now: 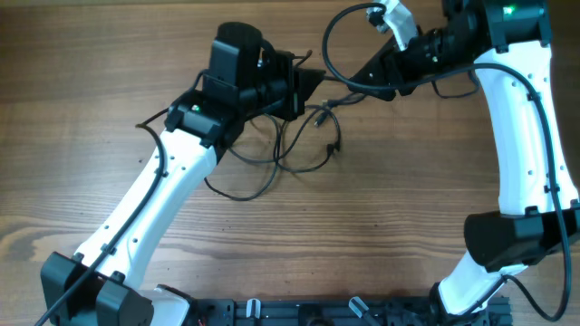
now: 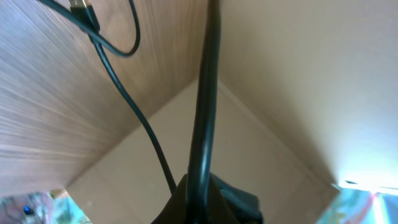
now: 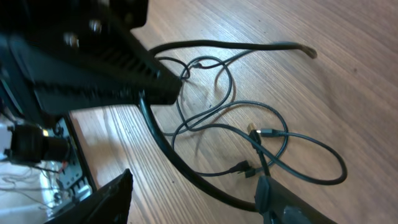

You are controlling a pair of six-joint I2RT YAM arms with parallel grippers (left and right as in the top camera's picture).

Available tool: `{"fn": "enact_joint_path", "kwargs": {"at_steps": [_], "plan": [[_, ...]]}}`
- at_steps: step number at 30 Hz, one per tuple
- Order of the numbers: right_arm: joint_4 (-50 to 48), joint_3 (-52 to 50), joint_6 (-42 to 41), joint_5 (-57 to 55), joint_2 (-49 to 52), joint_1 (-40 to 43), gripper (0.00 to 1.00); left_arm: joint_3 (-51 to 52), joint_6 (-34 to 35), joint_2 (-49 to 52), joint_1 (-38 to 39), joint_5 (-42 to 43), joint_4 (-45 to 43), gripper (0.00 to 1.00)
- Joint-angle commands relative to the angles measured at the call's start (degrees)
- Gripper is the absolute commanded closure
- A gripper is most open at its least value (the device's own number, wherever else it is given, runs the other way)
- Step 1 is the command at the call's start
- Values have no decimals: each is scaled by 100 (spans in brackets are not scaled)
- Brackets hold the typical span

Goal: Untangle cables

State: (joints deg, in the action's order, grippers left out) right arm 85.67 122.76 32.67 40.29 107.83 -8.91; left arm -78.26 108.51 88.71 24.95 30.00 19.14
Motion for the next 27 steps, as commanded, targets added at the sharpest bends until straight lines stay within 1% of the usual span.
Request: {"fn": "enact_joint_path", "kwargs": {"at_steps": [1, 2, 3, 4, 5, 6, 8, 9, 10, 11, 12, 13, 14, 15, 16, 18, 20, 22, 24, 27], "plan": [[-39, 50, 490, 173, 61, -273, 45, -28, 450, 0, -85, 522, -98, 96], [-107, 48, 487, 129, 83, -369, 49, -28, 448, 0, -83, 557, -98, 96], [-125, 46, 485, 129, 118, -424, 50, -28, 448, 0, -81, 557, -94, 96], [-114, 44, 483, 129, 192, -494, 55, -28, 448, 0, -81, 557, -92, 96], [-66, 33, 472, 111, 271, -544, 66, -28, 446, 0, -81, 557, -92, 96], [-28, -15, 452, 98, 321, -553, 74, -28, 446, 0, -81, 553, -90, 96], [-61, -52, 87, -42, 337, -544, 88, -28, 442, 2, -85, 378, 133, 96], [-114, -52, -57, -72, 334, -544, 92, -28, 424, 2, -85, 264, 282, 96], [-208, -52, -450, -192, 334, -544, 96, -28, 422, 2, -85, -42, 662, 94], [-262, -52, -861, -358, 334, -542, 96, -28, 223, 2, -85, -481, 1032, 91], [-299, -52, -1397, -627, 334, -544, 96, -28, -234, 2, -85, -981, 1311, 82], [-308, -52, -2083, -968, 334, -544, 96, -28, -686, 2, -85, -1493, 1598, 65], [-223, -52, -3023, -1488, 337, -544, 96, -28, -1233, 2, -85, -2218, 2035, 52], [-9, -63, -3891, -2072, 341, -562, 96, -28, -1545, 2, -85, -2695, 2358, 43], [162, -98, -4207, -2413, 341, -592, 96, -28, -1757, 9, -85, -3060, 2634, 40], [380, -461, -4315, -2481, 341, -682, 96, -26, -2140, 20, -85, -3713, 3169, 39], [409, -896, -4299, -2479, 341, -787, 96, -26, -2181, 20, -85, -3873, 3340, 41], [595, -1281, -3836, -1954, 341, -1021, 96, -26, -2719, 20, -85, -3936, 3346, 40], [643, -1296, -3766, -1908, 339, -1147, 96, -26, -2734, 20, -85, -3974, 3355, 41], [649, -1283, -2889, -234, 177, -1196, 96, -26, -2734, 20, -85, -3976, 3438, 40]]}}
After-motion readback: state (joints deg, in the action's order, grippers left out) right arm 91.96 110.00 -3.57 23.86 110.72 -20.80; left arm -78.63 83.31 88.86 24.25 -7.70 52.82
